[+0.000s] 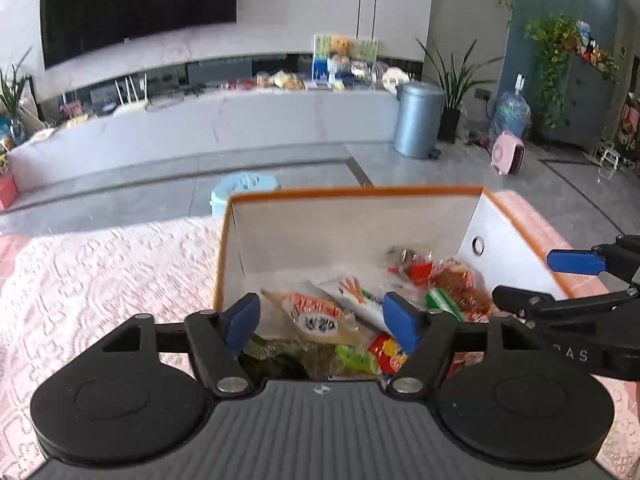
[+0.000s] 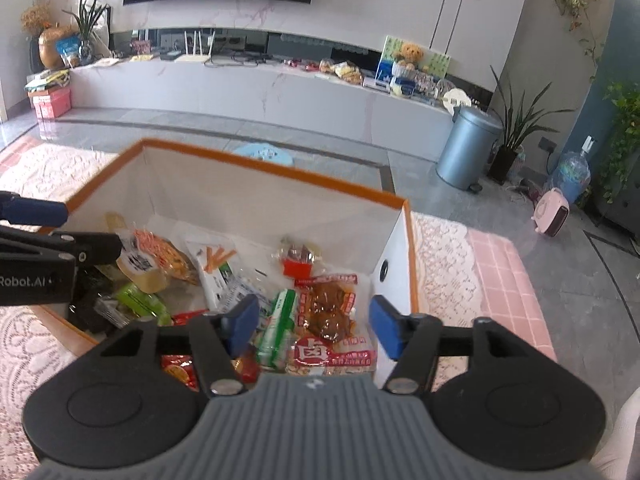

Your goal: Organize snacks

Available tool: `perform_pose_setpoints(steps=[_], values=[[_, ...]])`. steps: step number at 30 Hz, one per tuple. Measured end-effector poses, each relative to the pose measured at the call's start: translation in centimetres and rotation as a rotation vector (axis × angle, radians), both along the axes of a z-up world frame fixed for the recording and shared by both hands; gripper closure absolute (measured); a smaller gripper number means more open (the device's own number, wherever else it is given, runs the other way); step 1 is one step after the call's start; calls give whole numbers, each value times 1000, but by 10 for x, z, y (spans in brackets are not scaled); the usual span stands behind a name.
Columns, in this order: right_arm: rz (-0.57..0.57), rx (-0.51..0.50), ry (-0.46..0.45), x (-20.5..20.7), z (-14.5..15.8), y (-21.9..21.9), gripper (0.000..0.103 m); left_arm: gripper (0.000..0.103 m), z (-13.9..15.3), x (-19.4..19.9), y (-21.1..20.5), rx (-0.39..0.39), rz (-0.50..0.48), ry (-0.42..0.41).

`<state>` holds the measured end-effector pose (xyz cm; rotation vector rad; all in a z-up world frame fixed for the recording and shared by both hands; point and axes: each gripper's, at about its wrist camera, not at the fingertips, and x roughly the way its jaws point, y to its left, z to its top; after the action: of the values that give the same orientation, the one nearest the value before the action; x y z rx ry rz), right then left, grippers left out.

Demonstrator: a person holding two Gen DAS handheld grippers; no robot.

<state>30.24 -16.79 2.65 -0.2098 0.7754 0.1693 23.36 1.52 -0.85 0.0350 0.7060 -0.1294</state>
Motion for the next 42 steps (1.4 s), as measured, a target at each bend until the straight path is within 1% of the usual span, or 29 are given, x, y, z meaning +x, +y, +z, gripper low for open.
perform_pose_setpoints(steps=[4,10,12,15,16,19,21,26,29,34,36,39,42], values=[[0,11,-38,-13,23,1,27,14,19,-14,-1,7,2,-40],[0,58,-109,-40,65,-7,13,14,47,-39,-5,51,41,-115],[-5,72,-139,-52,78,-8,9,13,55,-53,-6,77,72,-174],[-16,103,-183,-71,95,-10,4,6,68,-74,-11,150,109,-278],[-25,115,-198,-79,99,-11,4,6,71,-81,-13,164,115,-304],[-58,137,-229,-99,106,-12,4,3,79,-97,-13,173,132,-334],[-94,143,-238,-112,105,-13,4,0,82,-107,-10,173,150,-329],[-133,182,-241,-148,96,-12,4,0,80,-124,-3,140,158,-296],[-148,200,-237,-164,92,-11,4,0,72,-131,0,130,155,-262],[-178,267,-230,-189,82,-12,4,0,52,-134,3,97,164,-201],[-176,259,-220,-192,76,-9,4,0,42,-137,5,82,192,-182],[-176,211,-225,-196,66,-5,4,0,28,-141,7,61,191,-157],[-172,191,-225,-196,55,-2,4,0,17,-139,5,85,192,-123]])
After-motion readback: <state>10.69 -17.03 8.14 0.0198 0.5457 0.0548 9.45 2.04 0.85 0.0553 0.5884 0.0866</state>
